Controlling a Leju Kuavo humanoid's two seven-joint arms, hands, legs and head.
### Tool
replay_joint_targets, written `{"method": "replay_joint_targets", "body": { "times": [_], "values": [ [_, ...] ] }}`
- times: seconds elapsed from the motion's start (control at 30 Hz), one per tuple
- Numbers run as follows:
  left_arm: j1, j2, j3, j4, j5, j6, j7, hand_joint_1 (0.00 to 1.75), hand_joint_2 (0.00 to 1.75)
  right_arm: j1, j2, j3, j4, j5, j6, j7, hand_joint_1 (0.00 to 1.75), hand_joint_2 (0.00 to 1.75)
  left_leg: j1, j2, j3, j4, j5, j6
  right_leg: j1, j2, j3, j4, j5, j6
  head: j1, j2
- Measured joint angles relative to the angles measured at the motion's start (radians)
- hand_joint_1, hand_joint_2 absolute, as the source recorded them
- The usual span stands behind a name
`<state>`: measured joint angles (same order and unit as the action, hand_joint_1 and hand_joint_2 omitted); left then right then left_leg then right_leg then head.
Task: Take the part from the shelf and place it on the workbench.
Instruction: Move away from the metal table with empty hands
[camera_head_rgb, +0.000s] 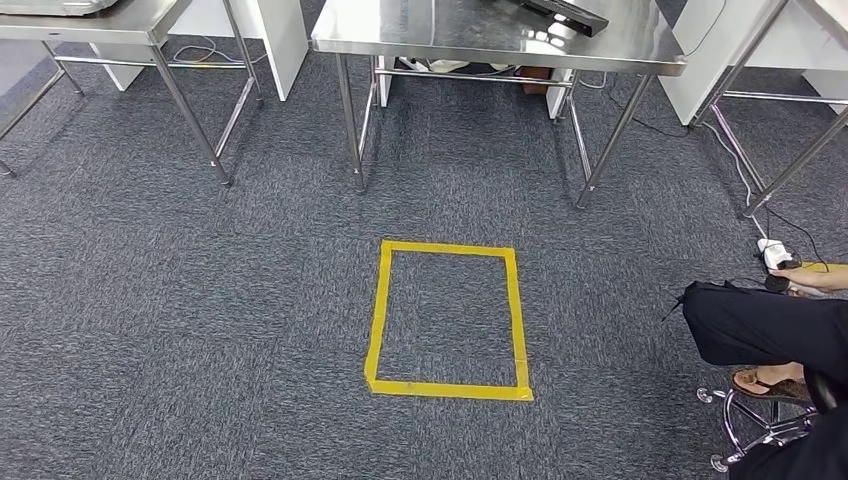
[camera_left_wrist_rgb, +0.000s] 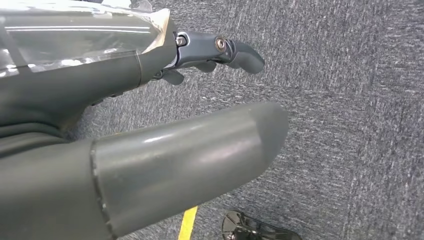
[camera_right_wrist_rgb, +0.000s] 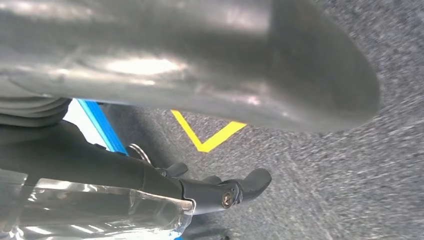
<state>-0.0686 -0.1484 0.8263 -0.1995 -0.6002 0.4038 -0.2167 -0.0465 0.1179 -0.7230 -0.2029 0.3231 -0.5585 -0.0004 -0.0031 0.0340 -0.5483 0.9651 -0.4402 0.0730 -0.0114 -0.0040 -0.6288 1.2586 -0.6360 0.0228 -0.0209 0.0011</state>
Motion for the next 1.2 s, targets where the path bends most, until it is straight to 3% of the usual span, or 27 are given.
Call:
{"method": "replay_joint_targets", "body": {
  "times": [0.03, 0.07, 0.13, 0.17, 0.23, 0.3, 0.37, 0.47, 0.5, 0.53, 0.6, 0.67, 0.73, 0.77, 0.83, 0.9, 0.93, 1.0, 1.07, 1.1, 1.13, 1.2],
  "values": [
    [0.000, 0.000, 0.000, 0.000, -0.001, 0.000, 0.000, 0.00, 0.00, 0.001, 0.000, -0.002, 0.000, 0.000, 0.000, 0.000, 0.00, 0.00, 0.001, 0.006, -0.001, 0.001, 0.001, -0.002, -0.003, 0.000, 0.000, 0.003, 0.005, 0.009, 0.000, 0.000],
    [0.000, 0.000, 0.000, 0.000, -0.002, -0.001, 0.001, 0.00, 0.00, 0.002, 0.000, -0.003, 0.000, 0.000, 0.000, 0.001, 0.00, 0.00, 0.002, 0.012, -0.002, 0.002, 0.001, -0.004, -0.007, -0.002, 0.023, -0.039, 0.027, 0.020, 0.001, 0.000],
    [0.000, -0.001, 0.000, 0.000, -0.005, -0.001, 0.001, 0.00, 0.00, 0.002, 0.000, -0.005, 0.000, -0.001, 0.001, 0.002, 0.00, 0.00, 0.002, 0.026, -0.002, 0.009, -0.001, -0.014, -0.011, -0.028, 0.103, -0.197, 0.088, 0.037, 0.002, 0.000],
    [0.000, -0.001, 0.000, 0.000, -0.006, -0.001, 0.001, 0.00, 0.00, 0.000, 0.001, -0.005, 0.000, -0.001, 0.001, 0.002, 0.00, 0.00, 0.001, 0.032, -0.001, 0.013, -0.003, -0.020, -0.011, -0.041, 0.131, -0.256, 0.111, 0.037, 0.002, 0.000],
    [0.000, 0.000, 0.000, 0.000, -0.007, -0.001, 0.002, 0.00, 0.00, -0.001, 0.002, -0.006, 0.000, -0.002, 0.002, 0.003, 0.00, 0.00, -0.001, 0.043, 0.000, 0.017, -0.005, -0.035, -0.007, -0.053, 0.144, -0.293, 0.127, 0.025, 0.001, 0.000],
    [-0.001, -0.001, 0.000, 0.000, -0.008, 0.000, 0.004, 0.00, 0.00, -0.001, 0.002, -0.008, 0.000, -0.004, 0.002, 0.003, 0.00, 0.00, 0.003, 0.055, 0.002, 0.017, -0.003, -0.049, -0.005, -0.034, 0.138, -0.292, 0.134, 0.009, 0.000, 0.000],
    [-0.001, -0.001, 0.000, 0.000, -0.009, 0.000, 0.007, 0.00, 0.00, 0.000, 0.003, -0.011, 0.000, -0.008, 0.004, 0.003, 0.00, 0.00, 0.010, 0.035, -0.010, 0.047, -0.033, -0.063, -0.008, -0.016, 0.137, -0.294, 0.144, -0.006, -0.005, 0.000],
    [0.001, -0.001, 0.000, 0.000, -0.011, 0.000, 0.009, 0.00, 0.00, 0.000, 0.004, -0.017, 0.000, -0.014, 0.007, 0.003, 0.00, 0.00, 0.015, -0.021, -0.085, 0.227, -0.143, -0.077, -0.007, 0.007, 0.129, -0.294, 0.154, -0.021, -0.016, 0.000],
    [0.002, -0.001, 0.000, 0.000, -0.011, 0.000, 0.009, 0.00, 0.00, 0.000, 0.005, -0.019, 0.000, -0.015, 0.008, 0.003, 0.00, 0.00, 0.015, -0.027, -0.110, 0.285, -0.165, -0.078, -0.005, 0.016, 0.126, -0.293, 0.156, -0.023, -0.017, 0.000],
    [0.003, -0.001, 0.000, 0.000, -0.011, 0.000, 0.010, 0.00, 0.00, 0.001, 0.005, -0.021, 0.000, -0.016, 0.009, 0.003, 0.00, 0.00, 0.015, -0.030, -0.121, 0.312, -0.167, -0.076, -0.003, 0.027, 0.124, -0.292, 0.157, -0.024, -0.018, 0.000],
    [0.003, -0.001, 0.000, 0.000, -0.014, -0.001, 0.010, 0.00, 0.00, 0.003, 0.005, -0.023, 0.000, -0.018, 0.009, 0.004, 0.00, 0.00, 0.015, -0.038, -0.087, 0.251, -0.117, -0.067, 0.001, 0.050, 0.125, -0.292, 0.158, -0.024, -0.018, 0.000],
    [0.003, 0.001, 0.000, 0.000, -0.018, -0.002, 0.011, 0.00, 0.00, 0.002, 0.007, -0.025, 0.000, -0.020, 0.009, 0.006, 0.00, 0.00, 0.014, -0.077, -0.016, 0.111, -0.054, -0.052, 0.005, 0.072, 0.126, -0.291, 0.159, -0.022, -0.017, 0.000],
    [0.002, 0.003, 0.000, 0.001, -0.022, -0.003, 0.011, 0.00, 0.00, -0.001, 0.010, -0.028, 0.000, -0.022, 0.009, 0.007, 0.00, 0.00, 0.014, -0.111, 0.025, 0.031, -0.032, -0.042, 0.009, 0.087, 0.122, -0.288, 0.160, -0.017, -0.016, 0.000],
    [0.002, 0.004, -0.001, 0.001, -0.023, -0.004, 0.012, 0.00, 0.00, -0.002, 0.011, -0.029, 0.000, -0.023, 0.009, 0.007, 0.00, 0.00, 0.013, -0.111, 0.027, 0.025, -0.035, -0.041, 0.008, 0.095, 0.118, -0.287, 0.162, -0.012, -0.015, 0.000],
    [0.002, 0.003, -0.001, 0.001, -0.025, -0.004, 0.013, 0.00, 0.00, -0.002, 0.013, -0.031, 0.000, -0.027, 0.009, 0.009, 0.00, 0.00, 0.011, -0.094, 0.027, 0.018, -0.034, -0.038, 0.003, 0.113, 0.106, -0.289, 0.167, -0.001, -0.017, 0.000],
    [0.000, 0.003, -0.001, 0.001, -0.025, -0.005, 0.014, 0.00, 0.00, 0.000, 0.013, -0.035, 0.000, -0.030, 0.008, 0.010, 0.00, 0.00, 0.014, -0.069, 0.029, 0.005, -0.026, -0.029, 0.002, 0.097, 0.088, -0.266, 0.154, 0.005, -0.014, 0.000],
    [0.000, 0.003, -0.001, 0.001, -0.025, -0.005, 0.014, 0.00, 0.00, -0.001, 0.013, -0.037, 0.000, -0.031, 0.008, 0.010, 0.00, 0.00, 0.016, -0.056, 0.029, -0.001, -0.022, -0.025, 0.002, 0.074, 0.066, -0.226, 0.131, 0.004, -0.010, 0.000],
    [0.002, 0.004, -0.001, 0.001, -0.024, -0.005, 0.015, 0.00, 0.00, -0.003, 0.012, -0.038, 0.000, -0.031, 0.009, 0.011, 0.00, 0.00, 0.014, -0.028, 0.026, -0.003, -0.020, -0.021, -0.001, 0.029, 0.000, -0.089, 0.068, 0.001, -0.001, 0.000],
    [0.003, 0.005, 0.000, 0.001, -0.020, -0.005, 0.016, 0.00, 0.00, -0.001, 0.012, -0.038, 0.000, -0.027, 0.010, 0.011, 0.00, 0.00, 0.012, 0.001, 0.023, -0.002, -0.020, -0.021, -0.004, 0.015, -0.044, 0.008, 0.037, 0.010, 0.001, 0.000],
    [0.003, 0.004, 0.000, 0.001, -0.018, -0.005, 0.016, 0.00, 0.00, 0.000, 0.012, -0.038, 0.000, -0.024, 0.012, 0.011, 0.00, 0.00, 0.012, 0.013, 0.023, -0.002, -0.020, -0.021, -0.005, 0.012, -0.036, -0.002, 0.045, 0.020, 0.002, 0.000],
    [0.003, 0.004, 0.000, 0.001, -0.017, -0.005, 0.017, 0.00, 0.00, 0.002, 0.011, -0.038, 0.000, -0.021, 0.013, 0.012, 0.00, 0.00, 0.012, 0.025, 0.024, -0.002, -0.021, -0.022, -0.007, 0.006, -0.005, -0.055, 0.068, 0.030, 0.003, 0.000],
    [0.002, 0.004, 0.000, 0.001, -0.014, -0.005, 0.017, 0.00, 0.00, 0.002, 0.010, -0.038, 0.000, -0.017, 0.016, 0.012, 0.00, 0.00, 0.009, 0.044, 0.027, 0.001, -0.023, -0.027, -0.007, -0.027, 0.083, -0.211, 0.121, 0.041, 0.004, 0.000]
  ]
}}
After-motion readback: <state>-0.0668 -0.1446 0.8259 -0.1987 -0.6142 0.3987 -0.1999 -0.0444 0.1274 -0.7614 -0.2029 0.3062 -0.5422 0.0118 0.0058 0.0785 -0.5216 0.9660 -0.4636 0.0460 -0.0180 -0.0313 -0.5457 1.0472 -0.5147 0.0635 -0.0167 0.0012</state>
